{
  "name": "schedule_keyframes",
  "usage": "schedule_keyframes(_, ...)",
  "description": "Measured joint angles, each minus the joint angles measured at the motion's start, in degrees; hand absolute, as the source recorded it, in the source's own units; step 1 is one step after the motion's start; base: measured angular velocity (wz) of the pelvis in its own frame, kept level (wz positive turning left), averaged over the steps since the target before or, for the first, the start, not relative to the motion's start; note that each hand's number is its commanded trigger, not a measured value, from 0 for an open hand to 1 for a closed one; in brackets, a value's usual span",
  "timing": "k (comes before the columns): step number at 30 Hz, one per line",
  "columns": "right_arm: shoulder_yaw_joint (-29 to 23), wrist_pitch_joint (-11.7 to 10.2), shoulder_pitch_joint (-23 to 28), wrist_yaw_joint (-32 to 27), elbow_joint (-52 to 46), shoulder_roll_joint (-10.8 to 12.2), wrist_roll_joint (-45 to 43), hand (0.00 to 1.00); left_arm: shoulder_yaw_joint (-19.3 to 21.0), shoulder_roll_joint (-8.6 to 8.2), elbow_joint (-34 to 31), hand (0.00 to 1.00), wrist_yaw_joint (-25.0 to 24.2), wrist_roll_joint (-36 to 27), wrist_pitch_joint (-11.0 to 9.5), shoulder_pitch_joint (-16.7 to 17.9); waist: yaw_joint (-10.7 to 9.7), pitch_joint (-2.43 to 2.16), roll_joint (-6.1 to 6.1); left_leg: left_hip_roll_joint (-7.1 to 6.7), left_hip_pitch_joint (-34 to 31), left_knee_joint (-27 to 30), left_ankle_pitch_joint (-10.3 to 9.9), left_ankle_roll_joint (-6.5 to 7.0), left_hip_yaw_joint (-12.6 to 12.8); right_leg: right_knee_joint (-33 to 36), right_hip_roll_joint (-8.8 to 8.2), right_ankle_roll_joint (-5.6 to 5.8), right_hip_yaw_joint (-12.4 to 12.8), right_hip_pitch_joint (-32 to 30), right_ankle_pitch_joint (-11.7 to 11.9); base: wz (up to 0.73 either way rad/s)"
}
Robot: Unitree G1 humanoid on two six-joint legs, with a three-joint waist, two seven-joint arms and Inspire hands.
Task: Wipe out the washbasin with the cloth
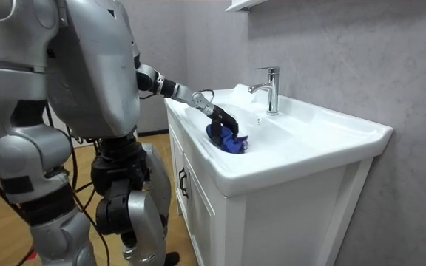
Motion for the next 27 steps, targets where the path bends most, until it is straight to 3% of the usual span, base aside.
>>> schedule_keyframes(4, 2.38, 0.03, -0.42, -0.04, -0.13, 0.25, 0.06, 0.0, -3.25, -2.4, -1.9, 1.0, -2.15, -0.84, -0.13, -2.08, -0.49, 0.05, -0.33, -0.14, -0.76, 0.94, -0.33, 0.5, 0.59, -0.09, -0.39, 0.68, 0.26, -0.22, 0.36, -0.02)
schedule_keyframes(8, 4.88, -0.01, -2.15, -0.07, 0.07, 0.3, 0.32, 0.0, -6.18, -2.48, -1.81, 1.0, -2.62, -1.22, 0.04, -3.3, -1.78, 0.05, -0.04, -0.22, -0.48, 0.92, -0.52, 0.82, 0.65, -0.33, -0.31, 1.23, 1.35, 0.23, 0.69, 0.03)
schedule_keyframes(13, 6.86, 0.01, -3.4, -0.01, -0.26, 0.31, 0.16, 0.0, -8.42, -2.45, -1.35, 1.0, -3.2, -1.29, 0.7, -3.88, -3.01, 0.24, 1.21, -0.25, 0.61, 0.67, -0.85, 1.35, 2.06, -0.32, -0.39, 1.59, 3.38, 0.34, 0.89, -0.1)
schedule_keyframes(19, 7.25, 0.74, -3.18, -0.29, 0.95, 0.28, 0.66, 0.0, -10.74, -2.46, -1.69, 1.0, -3.73, -1.34, 2.62, -5.36, -5.38, 0.23, 1.61, -0.76, 0.5, 0.72, -0.86, 1.37, 2.05, -0.4, -0.52, 1.92, 3.73, 0.35, 1.09, 0.03)
schedule_keyframes(27, 8.94, 0.69, -2.6, -0.68, 2.51, 0.19, 0.7, 0.0, -13.49, -2.66, -1.62, 1.0, -5.05, -5.75, 2.66, -8.75, -6.64, 0.57, 2.41, -0.9, 0.16, 0.96, -1.03, 1.69, 2.03, -0.55, -0.53, 2.13, 4.43, 0.02, 1.23, 0.0)
